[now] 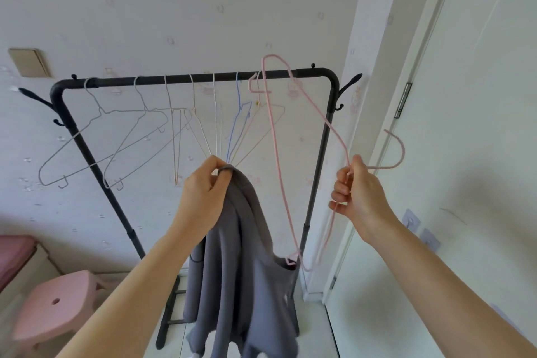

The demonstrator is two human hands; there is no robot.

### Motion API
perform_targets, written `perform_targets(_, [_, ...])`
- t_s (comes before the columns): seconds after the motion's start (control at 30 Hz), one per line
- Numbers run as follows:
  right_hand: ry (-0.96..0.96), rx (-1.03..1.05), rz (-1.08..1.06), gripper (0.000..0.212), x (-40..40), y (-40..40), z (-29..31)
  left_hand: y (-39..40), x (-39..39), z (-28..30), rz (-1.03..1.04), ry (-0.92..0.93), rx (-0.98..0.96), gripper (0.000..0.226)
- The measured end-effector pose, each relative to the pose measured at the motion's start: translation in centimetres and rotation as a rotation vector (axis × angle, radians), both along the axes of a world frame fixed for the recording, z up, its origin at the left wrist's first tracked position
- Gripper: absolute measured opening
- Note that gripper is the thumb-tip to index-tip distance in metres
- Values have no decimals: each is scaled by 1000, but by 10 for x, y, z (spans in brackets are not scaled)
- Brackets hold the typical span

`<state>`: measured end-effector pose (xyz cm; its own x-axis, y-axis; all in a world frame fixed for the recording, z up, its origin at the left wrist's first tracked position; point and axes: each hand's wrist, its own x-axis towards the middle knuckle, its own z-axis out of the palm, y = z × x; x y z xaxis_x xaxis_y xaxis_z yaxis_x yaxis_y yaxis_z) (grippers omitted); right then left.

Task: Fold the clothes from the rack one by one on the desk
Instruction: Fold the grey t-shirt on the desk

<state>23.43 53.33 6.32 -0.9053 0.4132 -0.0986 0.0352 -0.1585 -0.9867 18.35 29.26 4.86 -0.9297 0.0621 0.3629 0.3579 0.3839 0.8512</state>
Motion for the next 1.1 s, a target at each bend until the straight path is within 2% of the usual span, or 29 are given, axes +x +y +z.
perform_targets(0.1, [-2,152,-35,41,-11,4,6,-7,-6,-1,32,6,10,18])
perform_targets(0.33, [-60,554,30,27,-94,21,16,-21,-31,1,126,72,-54,18])
perform_targets(0.5, [-92,633,80,28,-189,38,37,-27,-51,7,222,108,-137,19])
perform_targets(0.73, [-133,870,115,24,-291,47,70,-33,-66,12,414,112,-189,16])
perform_targets(0.93, [-213,1064,178,21,-314,48,61,-30,-73,15,479,110,-164,16])
perform_targets(1.1, [-259,980,288,21,-315,47,41,-25,-81,15,544,100,-154,15])
